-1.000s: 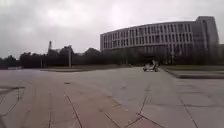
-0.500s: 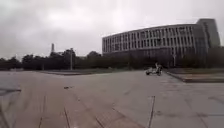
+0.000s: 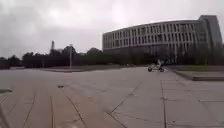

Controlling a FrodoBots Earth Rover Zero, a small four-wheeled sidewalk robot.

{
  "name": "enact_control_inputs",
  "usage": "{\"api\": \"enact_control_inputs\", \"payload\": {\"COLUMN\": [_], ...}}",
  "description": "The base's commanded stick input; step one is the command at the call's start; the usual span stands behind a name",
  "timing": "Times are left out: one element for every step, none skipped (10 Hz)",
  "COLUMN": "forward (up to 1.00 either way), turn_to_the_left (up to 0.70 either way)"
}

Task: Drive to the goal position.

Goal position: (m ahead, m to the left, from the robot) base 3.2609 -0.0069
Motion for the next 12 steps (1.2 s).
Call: {"api": "enact_control_inputs", "payload": {"forward": [0.7,0.7,0.7,0.7,0.7,0.7,0.7,0.7,0.7,0.7,0.7,0.7], "turn_to_the_left": [-0.01,-0.01,-0.01,-0.01,-0.01,-0.01,-0.01,-0.01,-0.01,-0.01,-0.01,-0.01]}}
